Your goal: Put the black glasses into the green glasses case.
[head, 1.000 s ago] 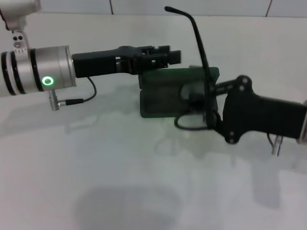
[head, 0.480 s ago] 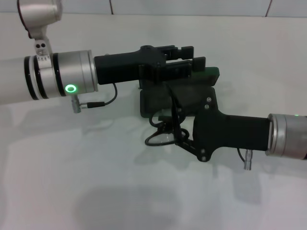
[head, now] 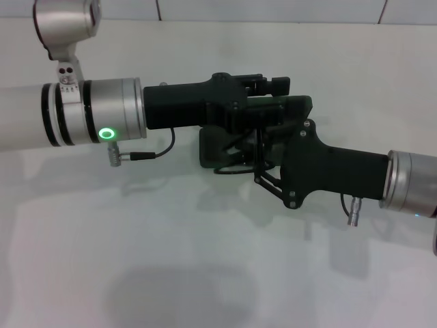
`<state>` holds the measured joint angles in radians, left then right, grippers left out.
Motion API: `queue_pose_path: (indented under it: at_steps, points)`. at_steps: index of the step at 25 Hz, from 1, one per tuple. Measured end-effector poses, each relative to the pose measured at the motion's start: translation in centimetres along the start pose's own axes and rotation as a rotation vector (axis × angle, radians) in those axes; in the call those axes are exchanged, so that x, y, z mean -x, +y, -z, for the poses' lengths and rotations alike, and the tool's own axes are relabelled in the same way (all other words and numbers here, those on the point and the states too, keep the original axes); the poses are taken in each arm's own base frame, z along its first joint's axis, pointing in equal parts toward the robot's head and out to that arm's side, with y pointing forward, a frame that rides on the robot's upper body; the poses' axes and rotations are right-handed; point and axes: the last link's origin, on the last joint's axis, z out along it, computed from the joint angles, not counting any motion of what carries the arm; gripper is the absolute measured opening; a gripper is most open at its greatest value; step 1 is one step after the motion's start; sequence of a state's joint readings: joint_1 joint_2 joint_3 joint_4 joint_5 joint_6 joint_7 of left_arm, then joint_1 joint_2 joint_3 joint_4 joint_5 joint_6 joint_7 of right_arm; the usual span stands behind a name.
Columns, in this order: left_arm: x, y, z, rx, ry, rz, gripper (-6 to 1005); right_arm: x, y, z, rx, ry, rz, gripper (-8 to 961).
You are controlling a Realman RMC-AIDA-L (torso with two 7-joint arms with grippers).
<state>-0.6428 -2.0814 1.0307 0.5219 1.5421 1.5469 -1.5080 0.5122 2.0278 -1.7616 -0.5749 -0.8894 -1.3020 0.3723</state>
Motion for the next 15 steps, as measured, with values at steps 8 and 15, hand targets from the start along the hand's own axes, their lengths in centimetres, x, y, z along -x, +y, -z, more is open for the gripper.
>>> queue_pose_path:
  at_steps: [8, 15]
  points:
    - [0.1, 0.1, -0.1, 0.003, -0.002, 0.005, 581, -0.1, -0.2, 0.1, -0.016, 0.005, -0.008, 155]
    - [-0.2, -0.2, 1.0, -0.039, 0.083, 0.008, 581, -0.1, -0.1, 0.3, -0.034, 0.001, -0.020, 157]
